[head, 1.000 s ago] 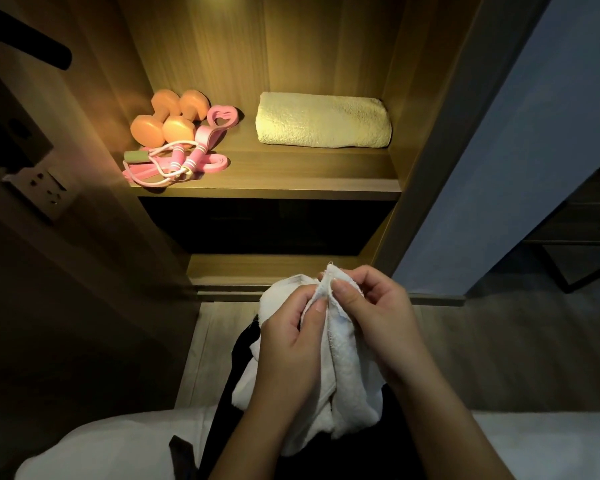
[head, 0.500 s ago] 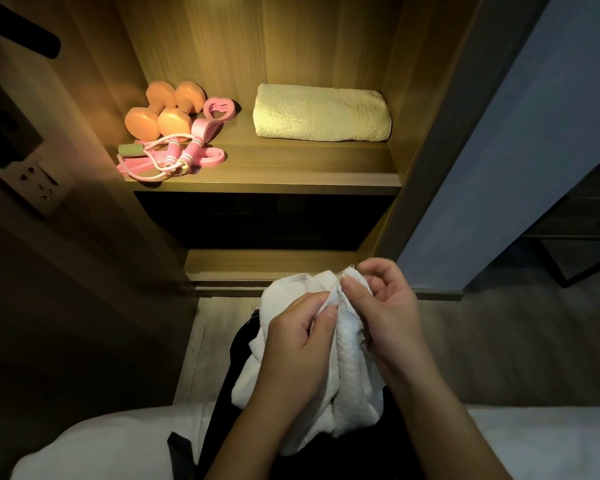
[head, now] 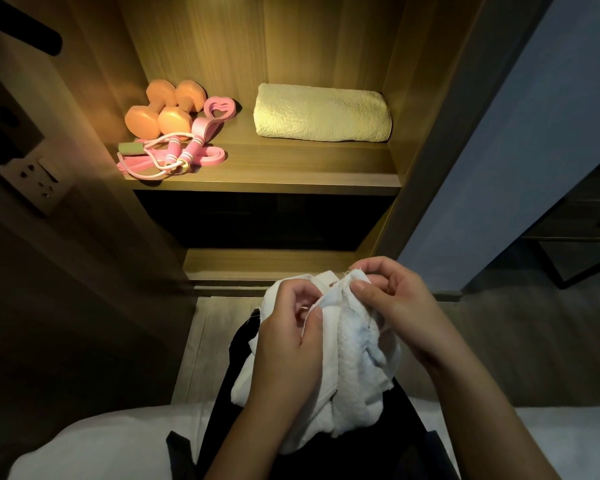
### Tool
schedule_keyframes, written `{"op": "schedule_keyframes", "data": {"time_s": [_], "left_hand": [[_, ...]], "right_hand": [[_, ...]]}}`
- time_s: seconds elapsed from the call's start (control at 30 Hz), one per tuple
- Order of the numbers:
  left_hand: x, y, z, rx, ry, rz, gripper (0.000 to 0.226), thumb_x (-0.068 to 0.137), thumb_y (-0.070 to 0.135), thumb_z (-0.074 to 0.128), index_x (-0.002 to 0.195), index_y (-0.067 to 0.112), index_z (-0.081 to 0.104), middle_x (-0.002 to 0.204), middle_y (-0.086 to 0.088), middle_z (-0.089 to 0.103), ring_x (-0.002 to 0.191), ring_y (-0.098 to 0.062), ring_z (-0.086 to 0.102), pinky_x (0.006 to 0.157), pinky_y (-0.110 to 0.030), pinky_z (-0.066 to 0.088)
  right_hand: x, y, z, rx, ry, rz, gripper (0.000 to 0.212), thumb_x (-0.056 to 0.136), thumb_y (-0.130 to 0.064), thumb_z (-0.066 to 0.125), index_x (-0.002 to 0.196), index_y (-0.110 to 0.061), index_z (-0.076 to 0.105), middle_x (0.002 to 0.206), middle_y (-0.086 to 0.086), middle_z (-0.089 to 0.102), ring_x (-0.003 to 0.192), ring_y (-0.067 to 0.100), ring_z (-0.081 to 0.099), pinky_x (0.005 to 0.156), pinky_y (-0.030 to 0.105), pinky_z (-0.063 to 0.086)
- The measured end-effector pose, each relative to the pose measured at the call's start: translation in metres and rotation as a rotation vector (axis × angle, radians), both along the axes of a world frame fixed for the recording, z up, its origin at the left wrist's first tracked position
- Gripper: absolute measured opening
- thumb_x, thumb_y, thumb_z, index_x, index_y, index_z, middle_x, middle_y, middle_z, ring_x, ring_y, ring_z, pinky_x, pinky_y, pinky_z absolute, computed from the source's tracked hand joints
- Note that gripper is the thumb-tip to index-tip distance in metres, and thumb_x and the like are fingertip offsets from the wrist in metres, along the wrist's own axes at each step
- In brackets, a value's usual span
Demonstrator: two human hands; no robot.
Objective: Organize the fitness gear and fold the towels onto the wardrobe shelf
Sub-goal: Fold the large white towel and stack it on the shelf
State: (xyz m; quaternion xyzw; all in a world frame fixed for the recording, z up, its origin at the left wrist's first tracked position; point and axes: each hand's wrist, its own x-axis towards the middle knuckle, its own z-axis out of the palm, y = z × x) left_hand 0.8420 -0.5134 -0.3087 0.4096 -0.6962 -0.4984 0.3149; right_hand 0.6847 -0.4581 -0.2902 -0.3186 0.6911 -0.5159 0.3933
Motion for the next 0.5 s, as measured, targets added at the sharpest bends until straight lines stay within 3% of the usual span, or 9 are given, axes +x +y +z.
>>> {"op": "schedule_keyframes", "data": {"time_s": [0.1, 0.2, 0.37, 0.5], "left_hand": [[-0.001, 0.001, 0.005, -0.134, 0.041, 0.008, 0.023, 0.093, 0.014, 0.057, 0.091, 0.037, 0.059, 0.098, 0.015, 0.063, 0.092, -0.009, 0.063, 0.074, -0.033, 0.057], [-0.001, -0.001, 0.009, -0.267, -0.025, -0.014, 0.008, 0.088, 0.023, 0.06, 0.082, 0.028, 0.063, 0.092, 0.017, 0.059, 0.094, -0.006, 0.059, 0.075, -0.021, 0.051], [-0.005, -0.004, 0.021, -0.197, -0.134, -0.015, 0.022, 0.084, 0.051, 0.059, 0.076, 0.03, 0.06, 0.082, 0.015, 0.06, 0.08, -0.002, 0.057, 0.067, -0.029, 0.05], [-0.014, -0.01, 0.033, -0.167, -0.233, 0.032, 0.024, 0.084, 0.044, 0.057, 0.071, 0.024, 0.054, 0.072, 0.007, 0.056, 0.072, -0.007, 0.054, 0.059, -0.029, 0.044]], "right_hand": [[0.002, -0.002, 0.003, -0.039, 0.058, -0.032, 0.008, 0.092, -0.017, 0.066, 0.098, -0.023, 0.067, 0.087, -0.005, 0.075, 0.082, 0.01, 0.071, 0.065, 0.021, 0.054], [0.005, -0.004, 0.01, -0.095, 0.16, -0.005, 0.008, 0.088, -0.015, 0.07, 0.093, -0.022, 0.069, 0.087, -0.008, 0.072, 0.084, 0.008, 0.069, 0.07, 0.022, 0.056], [-0.002, -0.012, 0.036, -0.138, 0.296, 0.133, 0.01, 0.083, -0.015, 0.075, 0.09, -0.021, 0.07, 0.087, -0.004, 0.07, 0.083, 0.014, 0.067, 0.073, 0.028, 0.058], [-0.007, -0.018, 0.052, -0.139, 0.32, 0.225, 0.01, 0.082, -0.012, 0.076, 0.089, -0.019, 0.072, 0.087, -0.001, 0.071, 0.084, 0.016, 0.068, 0.074, 0.031, 0.058]]}}
